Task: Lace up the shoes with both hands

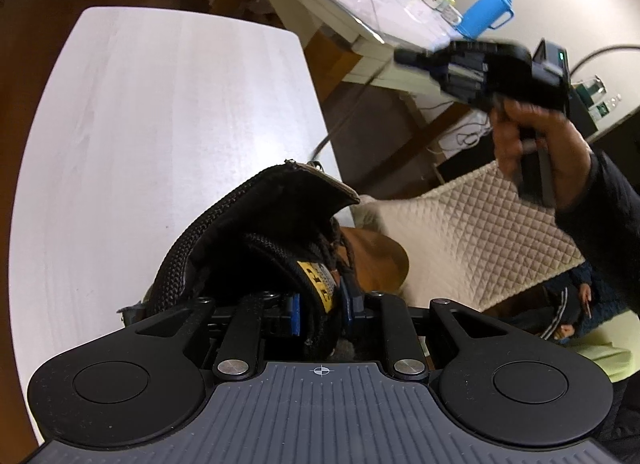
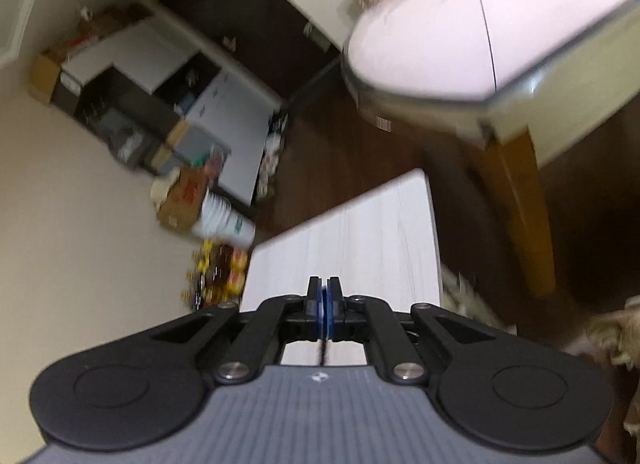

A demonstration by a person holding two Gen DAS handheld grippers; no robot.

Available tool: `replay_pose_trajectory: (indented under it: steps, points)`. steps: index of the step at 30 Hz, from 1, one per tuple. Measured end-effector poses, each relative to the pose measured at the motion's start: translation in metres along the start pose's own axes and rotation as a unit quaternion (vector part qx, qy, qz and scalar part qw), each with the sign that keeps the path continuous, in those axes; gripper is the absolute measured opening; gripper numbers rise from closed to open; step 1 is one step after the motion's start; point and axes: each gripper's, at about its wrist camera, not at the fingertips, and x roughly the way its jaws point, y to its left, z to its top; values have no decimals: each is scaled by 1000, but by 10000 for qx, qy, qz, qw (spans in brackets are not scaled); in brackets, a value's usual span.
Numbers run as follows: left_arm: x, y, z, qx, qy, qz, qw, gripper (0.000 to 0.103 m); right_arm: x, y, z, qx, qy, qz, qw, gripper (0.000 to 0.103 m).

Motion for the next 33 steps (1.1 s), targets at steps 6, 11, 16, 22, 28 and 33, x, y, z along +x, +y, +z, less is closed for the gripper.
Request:
replay_pose_trajectory:
  steps: [6, 11, 16, 22, 28, 33]
  points:
    - [-5, -5, 0, -270, -194, 122, 9994, 18, 6, -3, -48, 204, 1038, 217, 9942, 15]
    - [-30, -13, -16, -566, -550, 349, 9963, 18, 19, 18, -84, -89, 1998, 536, 9783, 15]
    - [-64, -26, -51, -789, -1127, 534, 9891, 18, 30, 39, -88, -511, 2344, 671, 9685, 15]
    - [-75, -31, -68, -544, -1159, 233, 9915, 18, 28, 106, -93, -3657, 2027, 257, 9080, 15]
    - [-86, -22, -54, -849, -1346, 373, 9865, 18, 35, 147, -118, -5931, 2162, 666, 7727, 20]
    - [-87, -12, -39, -1533, -1350, 386, 9782, 18, 42, 154, -151, -7610, 1768, 1315, 6102, 19]
